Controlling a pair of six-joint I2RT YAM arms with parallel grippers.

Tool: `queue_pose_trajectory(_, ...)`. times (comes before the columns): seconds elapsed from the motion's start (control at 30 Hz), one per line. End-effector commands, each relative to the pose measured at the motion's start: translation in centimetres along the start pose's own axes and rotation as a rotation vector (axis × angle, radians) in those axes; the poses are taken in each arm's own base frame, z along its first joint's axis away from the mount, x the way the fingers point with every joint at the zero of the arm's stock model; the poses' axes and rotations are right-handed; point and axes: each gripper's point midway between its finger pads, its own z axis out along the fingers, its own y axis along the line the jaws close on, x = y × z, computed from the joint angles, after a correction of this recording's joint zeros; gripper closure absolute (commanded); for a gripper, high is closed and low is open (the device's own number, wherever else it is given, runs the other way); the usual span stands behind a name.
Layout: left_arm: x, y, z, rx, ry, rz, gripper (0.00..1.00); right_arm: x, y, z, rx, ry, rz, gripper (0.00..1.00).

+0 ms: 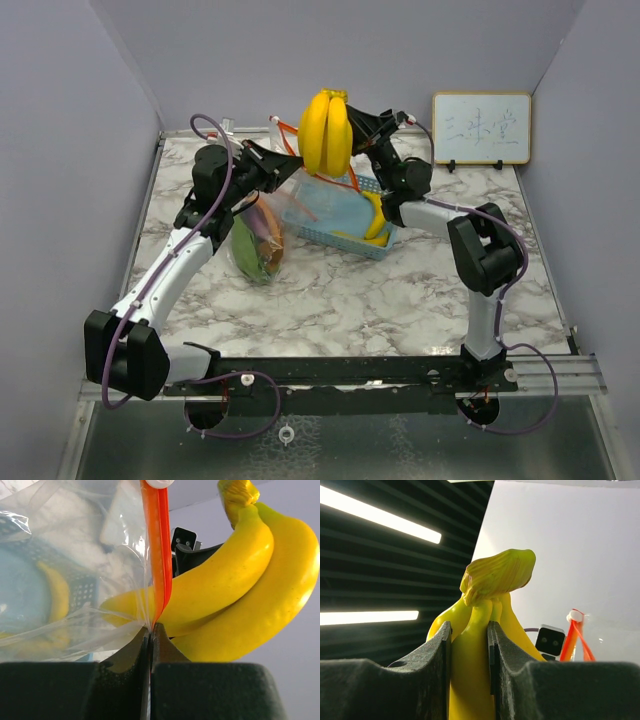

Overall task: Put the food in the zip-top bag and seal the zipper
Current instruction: Place the fake fruit in the zipper food storage bag.

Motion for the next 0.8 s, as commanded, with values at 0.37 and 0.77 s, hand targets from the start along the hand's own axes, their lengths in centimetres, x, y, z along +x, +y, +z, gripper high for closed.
queue_pose_trajectory(0.37,0.9,-2.1,-1.5,0.089,0.049,-0.029,1.0,-2.4,2.2,-0.4,-0.162,-0.061,-0.029,0.98)
queue_pose_trajectory(0.77,1.0,-1.7,-1.5,0.085,0.052,-0.044,1.0,-3.0,2.2,-0.1,-0.056,0.005,-0.259,0.98)
